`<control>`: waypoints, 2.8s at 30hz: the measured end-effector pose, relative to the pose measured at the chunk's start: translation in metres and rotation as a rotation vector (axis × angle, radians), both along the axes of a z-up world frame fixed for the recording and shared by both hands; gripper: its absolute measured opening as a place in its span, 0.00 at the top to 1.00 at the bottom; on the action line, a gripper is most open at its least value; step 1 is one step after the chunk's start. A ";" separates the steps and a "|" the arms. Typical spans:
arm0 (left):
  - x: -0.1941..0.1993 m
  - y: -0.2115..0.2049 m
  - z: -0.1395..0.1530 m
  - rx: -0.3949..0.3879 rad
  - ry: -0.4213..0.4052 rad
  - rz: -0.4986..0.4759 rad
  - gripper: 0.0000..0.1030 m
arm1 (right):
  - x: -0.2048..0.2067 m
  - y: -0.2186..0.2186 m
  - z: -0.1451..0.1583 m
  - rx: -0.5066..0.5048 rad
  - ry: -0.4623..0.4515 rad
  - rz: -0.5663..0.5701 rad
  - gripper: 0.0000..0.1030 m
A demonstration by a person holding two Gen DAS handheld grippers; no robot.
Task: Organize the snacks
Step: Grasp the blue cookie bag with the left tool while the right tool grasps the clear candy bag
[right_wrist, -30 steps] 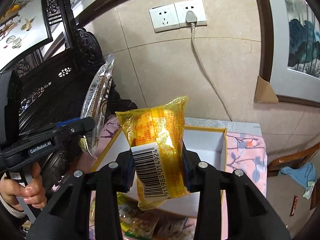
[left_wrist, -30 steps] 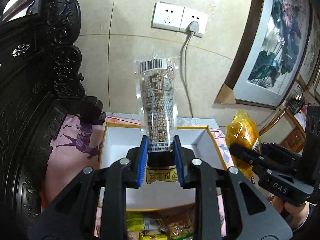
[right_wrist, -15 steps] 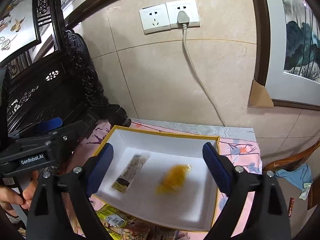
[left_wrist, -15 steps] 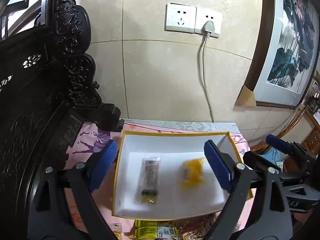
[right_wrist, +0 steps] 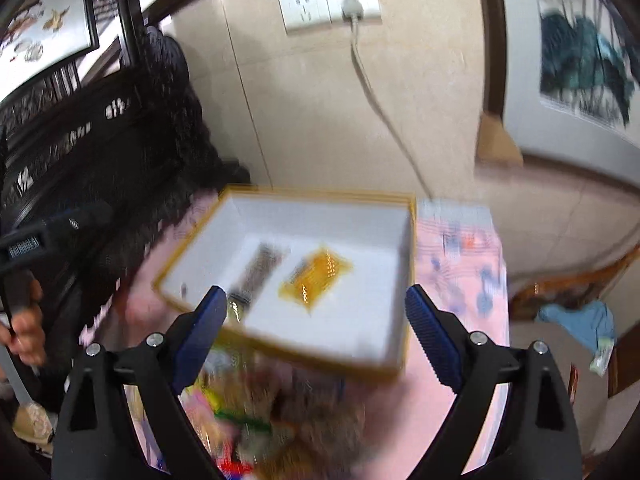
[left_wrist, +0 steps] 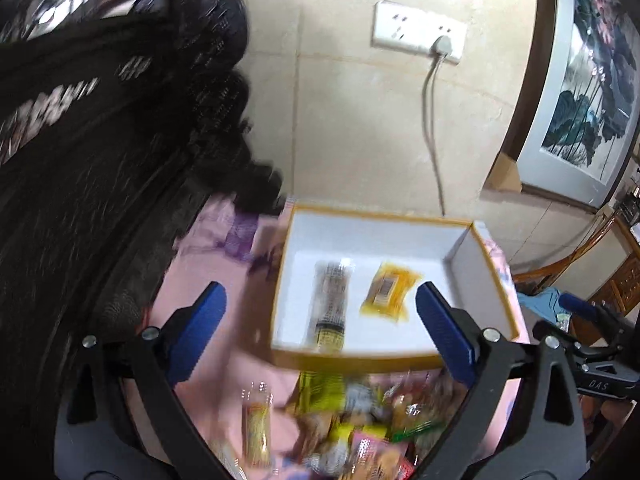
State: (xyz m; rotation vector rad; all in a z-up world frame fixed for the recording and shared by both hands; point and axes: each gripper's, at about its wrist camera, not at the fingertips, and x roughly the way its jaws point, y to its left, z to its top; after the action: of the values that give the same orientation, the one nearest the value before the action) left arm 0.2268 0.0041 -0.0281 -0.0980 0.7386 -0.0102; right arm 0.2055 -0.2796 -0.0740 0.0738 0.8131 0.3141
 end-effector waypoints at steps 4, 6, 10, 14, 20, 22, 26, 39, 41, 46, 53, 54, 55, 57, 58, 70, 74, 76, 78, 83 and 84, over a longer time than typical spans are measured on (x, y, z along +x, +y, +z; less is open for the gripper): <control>-0.038 0.017 -0.031 -0.022 0.074 0.020 0.05 | -0.034 -0.008 -0.051 -0.053 0.099 0.061 0.12; -0.060 0.023 -0.045 -0.021 0.111 0.016 0.05 | -0.042 -0.007 -0.069 -0.089 0.131 0.105 0.16; -0.089 0.025 -0.063 0.003 0.149 0.008 0.05 | -0.044 -0.002 -0.103 -0.172 0.189 0.190 0.25; -0.110 0.027 -0.071 0.021 0.189 0.031 0.05 | -0.036 -0.001 -0.125 -0.237 0.217 0.255 0.28; -0.132 0.026 -0.075 0.026 0.220 0.088 0.05 | -0.023 0.003 -0.147 -0.267 0.251 0.362 0.29; -0.135 0.026 -0.077 0.027 0.230 0.103 0.05 | -0.020 0.007 -0.152 -0.277 0.258 0.401 0.31; -0.142 0.019 -0.082 0.028 0.254 0.114 0.05 | -0.018 0.013 -0.164 -0.281 0.285 0.432 0.54; -0.144 -0.050 -0.167 0.086 0.428 -0.130 0.05 | -0.054 -0.035 -0.143 -0.082 0.318 0.268 0.70; -0.144 -0.057 -0.183 0.089 0.460 -0.151 0.05 | -0.064 -0.039 -0.141 -0.047 0.335 0.247 0.70; -0.135 -0.067 -0.215 0.074 0.529 -0.170 0.05 | -0.079 -0.046 -0.138 -0.004 0.358 0.232 0.70; -0.127 -0.068 -0.233 0.008 0.552 -0.175 0.03 | -0.088 -0.039 -0.126 0.006 0.336 0.233 0.70; -0.127 -0.067 -0.233 0.006 0.542 -0.178 0.04 | -0.088 -0.039 -0.126 0.005 0.334 0.232 0.70; -0.128 -0.068 -0.234 0.008 0.537 -0.186 0.06 | -0.089 -0.039 -0.125 0.015 0.335 0.225 0.70; -0.132 -0.067 -0.231 -0.006 0.518 -0.205 0.15 | -0.090 -0.039 -0.124 0.025 0.336 0.217 0.70; -0.133 -0.065 -0.230 -0.015 0.513 -0.205 0.20 | -0.091 -0.038 -0.124 0.028 0.333 0.209 0.70; -0.162 -0.035 -0.209 -0.148 0.469 -0.233 0.61 | -0.104 -0.032 -0.118 0.038 0.332 0.165 0.70; -0.156 -0.028 -0.223 -0.202 0.529 -0.178 0.34 | -0.109 -0.032 -0.116 0.036 0.335 0.157 0.70; -0.154 -0.027 -0.224 -0.229 0.546 -0.170 0.20 | -0.113 -0.032 -0.115 0.038 0.341 0.153 0.70; -0.150 -0.033 -0.225 -0.242 0.565 -0.174 0.09 | -0.117 -0.033 -0.115 0.039 0.352 0.149 0.70; -0.147 -0.070 -0.230 -0.039 0.550 -0.194 0.02 | -0.124 -0.038 -0.118 0.044 0.372 0.125 0.70; -0.148 -0.082 -0.231 0.017 0.530 -0.203 0.07 | -0.125 -0.038 -0.119 0.044 0.375 0.121 0.70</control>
State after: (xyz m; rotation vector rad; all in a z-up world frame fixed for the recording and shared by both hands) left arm 0.0785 -0.0782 -0.2592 -0.0066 1.2763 -0.1770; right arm 0.0808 -0.3177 -0.1930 0.1279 1.1852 0.4401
